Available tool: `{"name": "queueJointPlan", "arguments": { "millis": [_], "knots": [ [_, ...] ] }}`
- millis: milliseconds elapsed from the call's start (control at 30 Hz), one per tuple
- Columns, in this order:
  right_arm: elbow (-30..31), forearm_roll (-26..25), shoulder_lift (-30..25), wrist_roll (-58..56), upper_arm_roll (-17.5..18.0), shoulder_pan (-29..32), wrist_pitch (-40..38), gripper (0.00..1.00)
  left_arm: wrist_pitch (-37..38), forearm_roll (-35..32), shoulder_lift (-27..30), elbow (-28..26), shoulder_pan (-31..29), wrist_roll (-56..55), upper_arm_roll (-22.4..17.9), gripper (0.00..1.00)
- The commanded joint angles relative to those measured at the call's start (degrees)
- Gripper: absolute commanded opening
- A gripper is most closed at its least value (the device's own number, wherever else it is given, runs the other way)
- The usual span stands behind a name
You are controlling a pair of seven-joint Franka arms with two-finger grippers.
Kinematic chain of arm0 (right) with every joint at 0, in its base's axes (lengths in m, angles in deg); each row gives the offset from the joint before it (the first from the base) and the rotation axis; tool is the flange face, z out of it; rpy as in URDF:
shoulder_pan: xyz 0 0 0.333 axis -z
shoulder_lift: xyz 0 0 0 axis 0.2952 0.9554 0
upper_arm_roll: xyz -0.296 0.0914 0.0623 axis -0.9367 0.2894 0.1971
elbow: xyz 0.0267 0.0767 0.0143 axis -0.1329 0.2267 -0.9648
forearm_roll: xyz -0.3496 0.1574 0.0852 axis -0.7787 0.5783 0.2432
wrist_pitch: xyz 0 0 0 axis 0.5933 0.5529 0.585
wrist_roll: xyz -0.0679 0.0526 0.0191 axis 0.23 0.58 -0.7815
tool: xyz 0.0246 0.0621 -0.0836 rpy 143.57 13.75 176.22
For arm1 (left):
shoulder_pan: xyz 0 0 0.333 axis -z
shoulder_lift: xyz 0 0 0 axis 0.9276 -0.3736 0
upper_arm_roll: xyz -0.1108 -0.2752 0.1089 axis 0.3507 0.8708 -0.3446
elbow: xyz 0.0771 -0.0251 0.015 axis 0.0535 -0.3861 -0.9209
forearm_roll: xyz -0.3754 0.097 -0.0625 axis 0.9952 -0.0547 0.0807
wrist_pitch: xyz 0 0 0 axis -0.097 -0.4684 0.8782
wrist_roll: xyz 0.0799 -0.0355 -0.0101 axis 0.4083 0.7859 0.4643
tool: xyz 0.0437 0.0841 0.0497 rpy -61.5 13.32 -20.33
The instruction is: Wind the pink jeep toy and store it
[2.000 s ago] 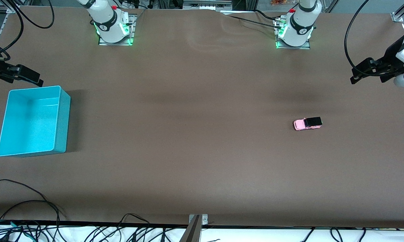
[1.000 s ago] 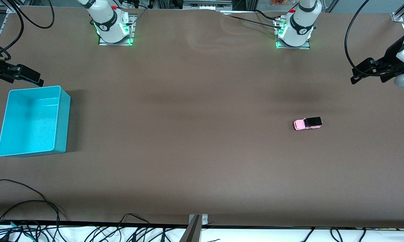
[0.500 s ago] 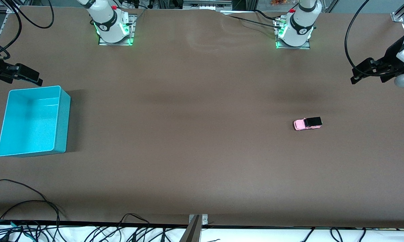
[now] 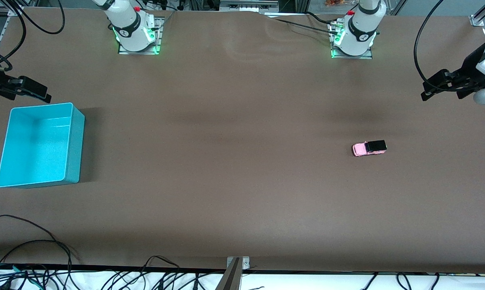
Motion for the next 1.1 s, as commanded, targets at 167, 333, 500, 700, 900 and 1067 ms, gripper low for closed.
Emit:
{"name": "queueJointPlan", "arguments": {
  "millis": [167,333,500,700,900,1067],
  "knots": [
    [-0.83,-0.66,-0.17,-0.88,-0.05,-0.08,-1.05,1.00,1.26,0.63,-0.99,2.05,-0.61,-0.18,0.15,1.00],
    [-0.83,-0.66,-0.17,-0.97,-0.05,0.00,-1.14,1.00,1.26,0.63,-0.90,2.05,-0.96,-0.18,0.06,1.00],
    [-0.83,-0.66,-0.17,-1.06,-0.13,0.00,-1.14,1.00,1.79,0.63,-0.81,2.14,-1.58,0.17,-0.20,1.00],
    [-0.91,-0.75,-0.43,-1.41,-0.22,0.09,-1.93,1.00,2.22,0.63,-0.90,2.05,-1.40,0.08,0.06,1.00],
    [-0.91,-0.84,-0.43,-1.67,-0.40,0.09,-1.93,1.00,2.22,0.63,-0.99,1.97,-1.40,0.08,0.15,1.00],
    [-1.00,-0.84,-0.52,-2.29,-0.31,0.01,-1.93,1.00,2.31,0.63,-1.69,1.70,-1.49,-0.09,0.15,1.00]
  ]
}}
